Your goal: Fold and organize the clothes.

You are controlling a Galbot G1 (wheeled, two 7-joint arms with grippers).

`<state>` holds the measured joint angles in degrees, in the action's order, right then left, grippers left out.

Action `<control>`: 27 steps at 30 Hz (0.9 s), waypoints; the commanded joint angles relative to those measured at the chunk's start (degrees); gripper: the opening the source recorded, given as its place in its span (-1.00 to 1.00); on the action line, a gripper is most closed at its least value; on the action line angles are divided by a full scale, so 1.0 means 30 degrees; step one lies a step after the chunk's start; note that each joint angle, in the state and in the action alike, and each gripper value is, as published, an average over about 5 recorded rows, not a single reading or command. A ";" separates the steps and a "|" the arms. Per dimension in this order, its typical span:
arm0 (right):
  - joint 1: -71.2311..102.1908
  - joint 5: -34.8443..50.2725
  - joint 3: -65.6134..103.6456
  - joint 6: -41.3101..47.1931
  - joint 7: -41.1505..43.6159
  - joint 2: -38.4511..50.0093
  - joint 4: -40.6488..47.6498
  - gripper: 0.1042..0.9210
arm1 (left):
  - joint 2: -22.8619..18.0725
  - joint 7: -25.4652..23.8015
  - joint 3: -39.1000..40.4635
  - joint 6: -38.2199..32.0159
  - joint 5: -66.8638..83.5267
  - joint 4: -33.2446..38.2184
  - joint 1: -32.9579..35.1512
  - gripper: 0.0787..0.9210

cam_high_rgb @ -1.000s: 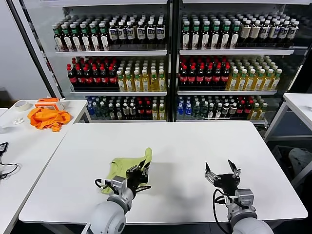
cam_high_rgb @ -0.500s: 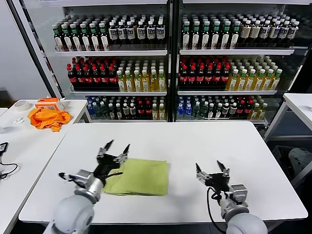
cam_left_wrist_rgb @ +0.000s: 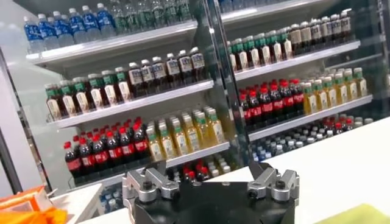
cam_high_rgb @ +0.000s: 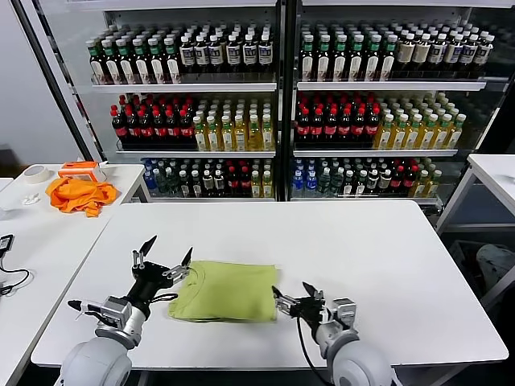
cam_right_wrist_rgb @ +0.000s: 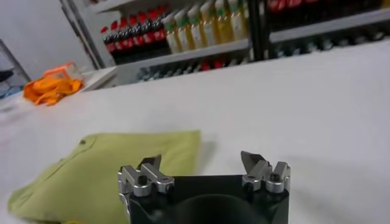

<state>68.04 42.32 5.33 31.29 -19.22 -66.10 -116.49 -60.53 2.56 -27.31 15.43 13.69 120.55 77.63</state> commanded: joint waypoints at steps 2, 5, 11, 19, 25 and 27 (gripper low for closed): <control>-0.1747 0.2703 -0.2241 0.0571 -0.1901 -0.0326 0.1487 0.76 | 0.0175 -0.0372 -0.0726 -0.0501 -0.0468 -0.0237 0.0642 0.77; -0.1865 0.3580 -0.2420 0.0596 -0.2581 -0.0453 0.1464 0.76 | 0.0147 -0.0464 -0.0737 -0.0520 -0.0257 -0.0455 0.0606 0.77; -0.2080 0.4686 -0.2398 0.0603 -0.3267 -0.0564 0.1770 0.69 | -0.0046 -0.0477 -0.0647 -0.0273 -0.0097 -0.0555 0.0436 0.77; -0.2348 0.5382 -0.2296 0.0605 -0.3749 -0.0927 0.2394 0.16 | -0.0194 -0.0483 -0.0456 -0.0166 -0.0114 -0.0652 0.0301 0.77; -0.2496 0.5691 -0.2347 0.0602 -0.3745 -0.1386 0.2898 -0.25 | -0.0202 -0.0480 -0.0423 -0.0036 -0.0124 -0.0777 0.0302 0.77; -0.2502 0.5758 -0.2340 0.0575 -0.3680 -0.1492 0.2917 -0.39 | -0.0205 -0.0477 -0.0422 -0.0013 -0.0125 -0.0817 0.0300 0.77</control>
<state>61.08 56.87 -1.04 32.68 -28.90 -69.44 -109.51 -61.16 1.24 -28.44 15.21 13.37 118.40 78.48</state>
